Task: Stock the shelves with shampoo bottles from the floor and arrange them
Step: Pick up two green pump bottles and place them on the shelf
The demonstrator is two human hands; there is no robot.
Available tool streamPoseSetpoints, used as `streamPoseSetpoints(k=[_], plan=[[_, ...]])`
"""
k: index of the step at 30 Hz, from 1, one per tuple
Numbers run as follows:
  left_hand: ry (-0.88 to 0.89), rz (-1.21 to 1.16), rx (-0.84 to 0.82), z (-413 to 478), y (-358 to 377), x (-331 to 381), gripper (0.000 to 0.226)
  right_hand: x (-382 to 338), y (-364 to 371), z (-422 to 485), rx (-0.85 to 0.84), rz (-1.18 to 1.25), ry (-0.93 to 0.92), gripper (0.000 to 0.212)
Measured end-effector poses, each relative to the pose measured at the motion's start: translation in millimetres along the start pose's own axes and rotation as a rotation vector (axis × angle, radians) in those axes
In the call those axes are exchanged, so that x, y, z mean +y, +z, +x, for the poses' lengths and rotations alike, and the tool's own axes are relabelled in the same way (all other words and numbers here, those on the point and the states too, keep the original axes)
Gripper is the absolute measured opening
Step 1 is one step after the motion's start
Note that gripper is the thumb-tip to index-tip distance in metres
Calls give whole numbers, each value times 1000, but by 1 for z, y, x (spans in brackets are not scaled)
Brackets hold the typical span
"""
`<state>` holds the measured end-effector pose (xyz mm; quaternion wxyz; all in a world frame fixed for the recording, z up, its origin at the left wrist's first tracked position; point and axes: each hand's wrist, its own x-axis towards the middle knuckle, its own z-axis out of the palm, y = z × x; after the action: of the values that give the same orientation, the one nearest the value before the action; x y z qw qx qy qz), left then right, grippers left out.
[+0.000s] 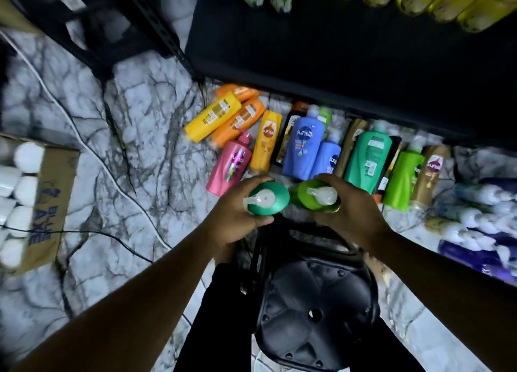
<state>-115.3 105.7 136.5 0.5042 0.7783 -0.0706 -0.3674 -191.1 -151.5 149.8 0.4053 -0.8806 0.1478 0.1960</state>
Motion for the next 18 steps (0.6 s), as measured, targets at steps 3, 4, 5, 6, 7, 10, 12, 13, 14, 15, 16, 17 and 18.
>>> streamPoseSetpoints(k=[3,4,5,6,7,10,12,13,14,15,16,17,18], plan=[[-5,-16,18,-19,-18,63,76,-40,-52,-21,45,20,-23,72],[8,-17,11,-26,-24,87,76,-55,-70,-29,55,28,-27,74],[22,-15,4,-34,-30,112,75,-71,-88,-39,69,31,-39,75],[47,-1,-2,-45,-36,139,74,-86,-106,-49,89,27,-49,76],[70,19,-4,-57,-42,166,73,-103,-125,-61,109,28,-60,76],[161,51,40,-98,-59,242,74,-156,-181,-102,174,116,-100,73],[196,44,76,-132,-67,293,74,-190,-219,-136,218,170,-123,73],[222,39,98,-149,-72,319,72,-209,-238,-153,243,210,-139,75],[241,22,116,-164,-73,341,70,-224,-253,-167,261,256,-146,75],[254,-6,139,-176,-75,359,69,-239,-266,-179,278,298,-160,74],[286,-27,161,-192,-76,384,70,-259,-285,-195,307,338,-189,72],[312,-37,180,-206,-78,406,71,-277,-302,-210,335,374,-220,70],[336,-43,188,-217,-80,426,72,-293,-318,-224,362,419,-243,69]])
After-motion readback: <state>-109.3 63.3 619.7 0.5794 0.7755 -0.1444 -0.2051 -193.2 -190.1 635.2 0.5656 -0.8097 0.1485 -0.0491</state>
